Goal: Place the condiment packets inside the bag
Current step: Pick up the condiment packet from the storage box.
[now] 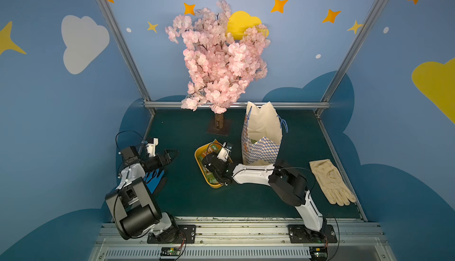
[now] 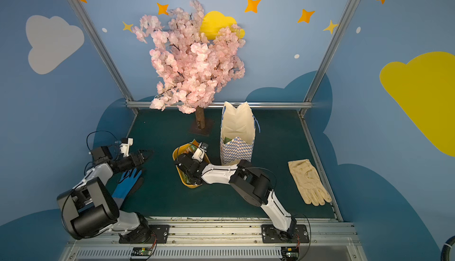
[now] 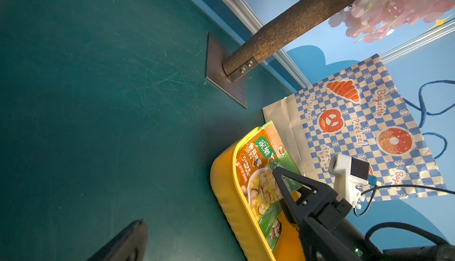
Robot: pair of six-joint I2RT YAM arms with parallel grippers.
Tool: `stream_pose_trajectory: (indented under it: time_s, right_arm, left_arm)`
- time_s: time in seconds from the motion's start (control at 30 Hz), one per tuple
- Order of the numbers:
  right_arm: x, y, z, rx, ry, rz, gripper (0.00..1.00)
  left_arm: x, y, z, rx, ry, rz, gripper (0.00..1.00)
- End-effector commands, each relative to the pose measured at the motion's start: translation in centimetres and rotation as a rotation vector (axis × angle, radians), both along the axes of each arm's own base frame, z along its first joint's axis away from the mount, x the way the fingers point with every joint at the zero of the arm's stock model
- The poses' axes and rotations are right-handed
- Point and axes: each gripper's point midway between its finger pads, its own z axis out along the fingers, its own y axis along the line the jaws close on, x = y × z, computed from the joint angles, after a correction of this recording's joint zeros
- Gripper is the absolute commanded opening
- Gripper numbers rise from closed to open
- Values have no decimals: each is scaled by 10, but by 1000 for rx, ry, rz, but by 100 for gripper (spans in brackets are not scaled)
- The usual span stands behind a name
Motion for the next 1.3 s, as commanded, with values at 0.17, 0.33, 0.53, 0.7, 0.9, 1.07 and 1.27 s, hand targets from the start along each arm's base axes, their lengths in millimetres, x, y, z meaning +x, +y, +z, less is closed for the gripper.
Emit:
stream_pose_trajectory:
  time_s: [0.17, 0.33, 0.53, 0.7, 0.9, 1.07, 1.27]
  right_arm:
    - [-18, 21, 70, 28, -215, 109, 0]
    - [-31, 24, 101, -29, -328, 143, 0]
    - [-52, 25, 140, -85, -437, 206, 0]
    - [-72, 22, 177, -131, -517, 264, 0]
    - [-95, 1, 224, -148, -552, 339, 0]
    - [-111, -31, 265, -155, -542, 397, 0]
    - [-124, -78, 307, -199, -548, 433, 0]
  left_arm:
    - [-3, -2, 3, 4, -22, -10, 100]
    - [-3, -3, 3, 5, -23, -12, 100]
    - [-3, -2, 3, 5, -22, -11, 100]
    - [-3, -2, 2, 7, -19, -10, 100]
    - [-3, -2, 2, 10, -20, -9, 100]
    - [-4, -2, 4, 13, -24, -8, 100]
    - [-5, -4, 7, 14, -33, -13, 100]
